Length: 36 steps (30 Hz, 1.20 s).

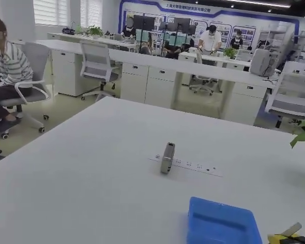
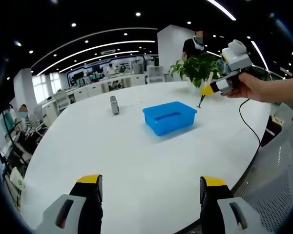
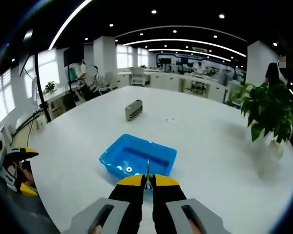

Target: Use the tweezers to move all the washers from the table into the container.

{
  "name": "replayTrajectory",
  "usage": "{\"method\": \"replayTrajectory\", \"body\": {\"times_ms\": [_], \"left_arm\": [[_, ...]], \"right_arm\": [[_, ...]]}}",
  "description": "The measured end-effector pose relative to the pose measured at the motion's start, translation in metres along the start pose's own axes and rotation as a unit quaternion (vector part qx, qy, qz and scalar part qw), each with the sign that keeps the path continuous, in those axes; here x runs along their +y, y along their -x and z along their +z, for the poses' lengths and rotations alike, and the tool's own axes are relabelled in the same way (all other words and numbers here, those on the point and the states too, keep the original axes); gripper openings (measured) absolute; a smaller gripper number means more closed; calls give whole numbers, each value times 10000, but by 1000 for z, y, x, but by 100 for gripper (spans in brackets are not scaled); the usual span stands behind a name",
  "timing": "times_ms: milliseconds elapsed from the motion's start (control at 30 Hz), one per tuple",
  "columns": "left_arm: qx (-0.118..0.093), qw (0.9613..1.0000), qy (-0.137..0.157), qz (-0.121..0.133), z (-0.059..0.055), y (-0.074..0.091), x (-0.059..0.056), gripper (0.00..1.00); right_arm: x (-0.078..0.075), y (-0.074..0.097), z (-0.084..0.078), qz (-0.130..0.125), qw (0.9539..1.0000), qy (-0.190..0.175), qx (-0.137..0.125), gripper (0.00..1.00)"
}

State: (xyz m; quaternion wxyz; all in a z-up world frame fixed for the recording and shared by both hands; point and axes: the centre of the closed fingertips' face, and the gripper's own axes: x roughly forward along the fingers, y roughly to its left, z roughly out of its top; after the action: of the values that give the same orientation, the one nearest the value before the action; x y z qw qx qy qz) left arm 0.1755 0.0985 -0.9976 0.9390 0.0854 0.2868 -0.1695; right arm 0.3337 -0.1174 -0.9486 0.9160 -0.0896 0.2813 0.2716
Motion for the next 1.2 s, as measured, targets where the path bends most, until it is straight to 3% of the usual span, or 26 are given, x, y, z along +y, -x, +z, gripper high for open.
{"method": "replayTrajectory", "body": {"times_ms": [267,500,1200], "left_arm": [[-9,10000,42,60,1,0,3,84],[14,10000,37,53,0,-1,2,83],[25,10000,48,15,-1,-2,2,82]], "right_arm": [[5,-17,22,108,9997,198,-88,2],[10,-36,28,238,9993,272,-39,2],[4,-72,3,259,9985,204,445,2]]}}
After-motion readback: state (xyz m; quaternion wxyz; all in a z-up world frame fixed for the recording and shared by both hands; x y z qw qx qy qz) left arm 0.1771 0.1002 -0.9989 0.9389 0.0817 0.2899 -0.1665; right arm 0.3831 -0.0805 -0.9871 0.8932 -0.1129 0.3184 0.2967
